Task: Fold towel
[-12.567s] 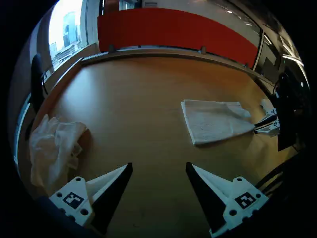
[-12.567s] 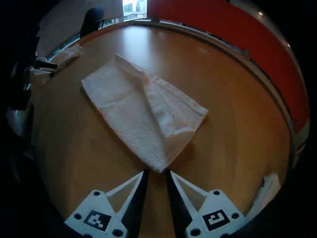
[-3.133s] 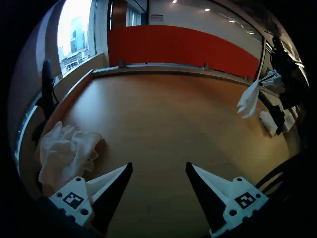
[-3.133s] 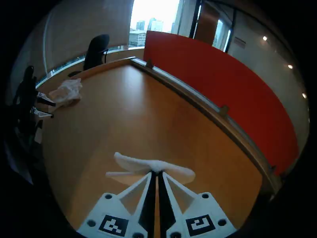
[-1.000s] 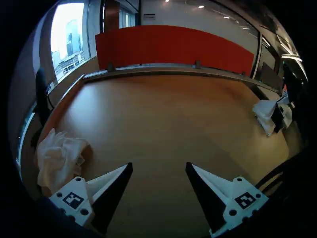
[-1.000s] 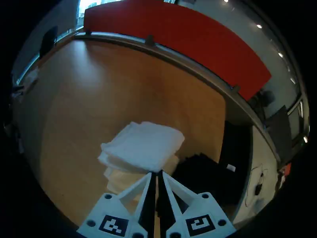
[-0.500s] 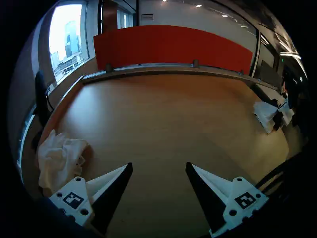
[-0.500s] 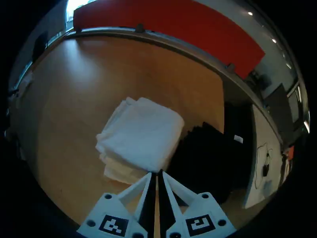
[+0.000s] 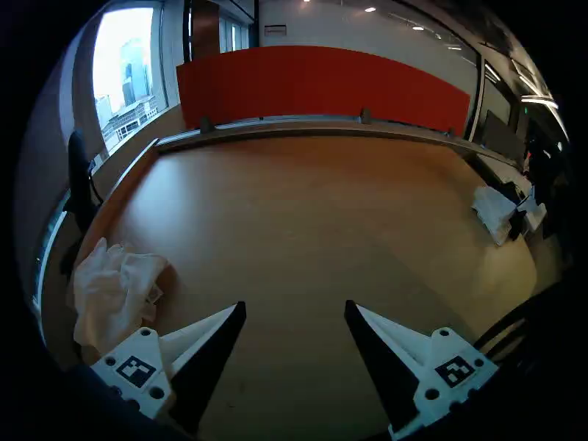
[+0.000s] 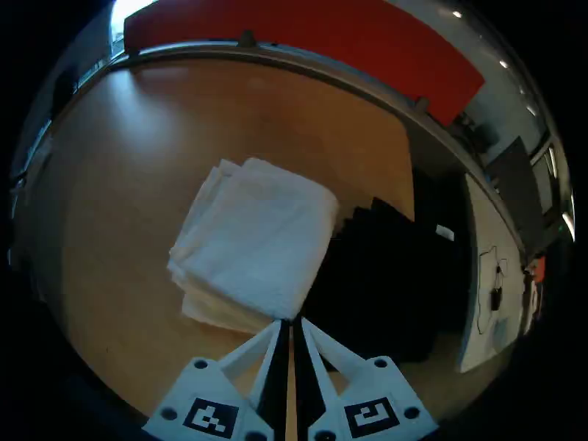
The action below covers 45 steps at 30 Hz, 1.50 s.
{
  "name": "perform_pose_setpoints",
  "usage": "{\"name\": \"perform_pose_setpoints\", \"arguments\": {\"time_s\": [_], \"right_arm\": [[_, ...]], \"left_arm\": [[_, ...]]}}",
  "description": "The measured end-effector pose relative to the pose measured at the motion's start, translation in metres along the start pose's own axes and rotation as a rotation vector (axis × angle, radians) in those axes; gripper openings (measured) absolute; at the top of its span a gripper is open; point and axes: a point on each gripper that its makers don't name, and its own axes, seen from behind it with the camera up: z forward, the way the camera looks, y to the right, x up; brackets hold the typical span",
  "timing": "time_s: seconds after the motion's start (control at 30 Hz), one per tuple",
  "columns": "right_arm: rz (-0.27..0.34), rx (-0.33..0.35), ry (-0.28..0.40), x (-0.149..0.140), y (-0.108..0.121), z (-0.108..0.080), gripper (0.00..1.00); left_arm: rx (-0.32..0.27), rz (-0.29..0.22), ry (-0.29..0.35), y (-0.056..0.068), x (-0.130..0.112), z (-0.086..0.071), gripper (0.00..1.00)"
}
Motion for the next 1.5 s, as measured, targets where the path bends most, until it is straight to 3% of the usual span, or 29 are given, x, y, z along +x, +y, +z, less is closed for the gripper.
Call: {"name": "perform_pose_setpoints", "arguments": {"time_s": [1.1,1.2,1.5], "right_arm": [[0.021,-0.051,-0.022,-0.005,0.007,0.007,0.05],[0.023,-0.057,-0.02,-0.004,0.007,0.006,0.08],[0.022,-0.099,-0.007,-0.002,0.012,0.002,0.3]], "left_arm": [[-0.002,0.007,-0.01,-0.001,-0.002,0.002,1.0],[-0.002,0.009,-0.011,0.0,-0.002,0.002,1.0],[-0.006,0.005,-0.007,0.0,-0.002,0.003,1.0]]}}
